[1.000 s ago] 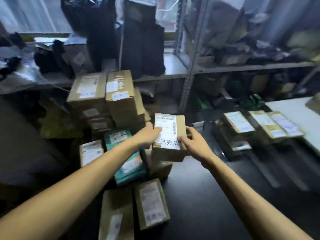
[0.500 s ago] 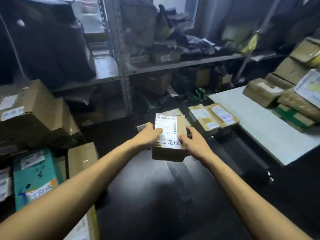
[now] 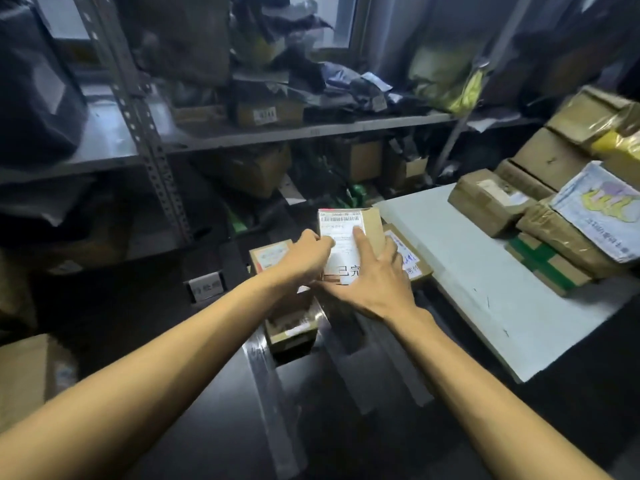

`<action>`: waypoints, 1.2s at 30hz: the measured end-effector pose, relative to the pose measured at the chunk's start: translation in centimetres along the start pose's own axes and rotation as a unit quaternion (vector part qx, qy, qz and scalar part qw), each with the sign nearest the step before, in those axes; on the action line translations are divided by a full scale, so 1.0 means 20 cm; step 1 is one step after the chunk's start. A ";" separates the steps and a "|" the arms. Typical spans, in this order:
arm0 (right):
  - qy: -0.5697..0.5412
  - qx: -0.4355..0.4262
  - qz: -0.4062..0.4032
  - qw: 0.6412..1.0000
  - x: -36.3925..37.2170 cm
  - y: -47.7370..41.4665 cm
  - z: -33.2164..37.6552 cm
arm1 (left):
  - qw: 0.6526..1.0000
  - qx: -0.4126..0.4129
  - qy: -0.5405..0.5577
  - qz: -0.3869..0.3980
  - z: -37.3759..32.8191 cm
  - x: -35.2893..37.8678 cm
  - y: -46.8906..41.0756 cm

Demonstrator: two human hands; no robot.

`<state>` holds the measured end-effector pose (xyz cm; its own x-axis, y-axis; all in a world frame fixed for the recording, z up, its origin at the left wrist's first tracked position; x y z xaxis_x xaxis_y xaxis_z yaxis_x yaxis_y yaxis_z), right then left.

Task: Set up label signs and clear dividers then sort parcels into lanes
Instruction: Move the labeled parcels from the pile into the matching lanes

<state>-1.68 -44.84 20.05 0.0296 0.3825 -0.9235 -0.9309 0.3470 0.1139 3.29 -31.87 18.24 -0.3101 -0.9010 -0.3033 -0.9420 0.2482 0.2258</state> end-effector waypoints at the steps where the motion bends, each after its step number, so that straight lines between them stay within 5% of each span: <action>1: 0.025 0.001 -0.003 1.000 -0.01 -0.06 -0.02 | 1.000 -0.005 0.006 0.001 -0.01 0.03 -0.05; 5: 0.069 0.009 0.014 0.997 0.02 -0.28 -0.09 | 0.999 -0.025 0.014 0.016 0.00 0.14 -0.18; 9: 0.070 -0.017 0.014 0.997 0.03 -0.45 -0.13 | 0.984 0.019 -0.178 0.012 -0.01 0.14 -0.27; 13: 0.044 -0.060 0.012 0.997 0.06 -0.58 -0.13 | 0.928 0.125 -0.350 -0.011 -0.07 0.17 -0.33; 16: 0.060 -0.094 0.053 0.992 0.18 -0.60 -0.12 | 0.901 0.085 -0.426 0.015 0.02 0.26 -0.36; 28: 0.105 -0.181 0.099 0.973 0.27 -0.56 -0.20 | 0.918 0.003 -0.395 -0.035 0.13 0.37 -0.27; 36: -0.041 -0.342 0.115 0.932 0.02 -0.32 0.15 | 0.896 0.026 -0.429 -0.111 -0.10 0.12 0.00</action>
<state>5.40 -44.29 20.05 -0.1985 0.4535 -0.8688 -0.9295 -0.3683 0.0201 2.73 -34.74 19.30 -0.0787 -0.3313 -0.9402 -0.9904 0.1332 0.0360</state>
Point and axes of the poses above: each hand's wrist, its own y-axis away from the middle knuckle, its own x-axis out of the palm, z = x × y, the point moved 10 cm from there along -y, towards the middle knuckle, and after that the axes turned 9 degrees about x, right-handed, at the moved point
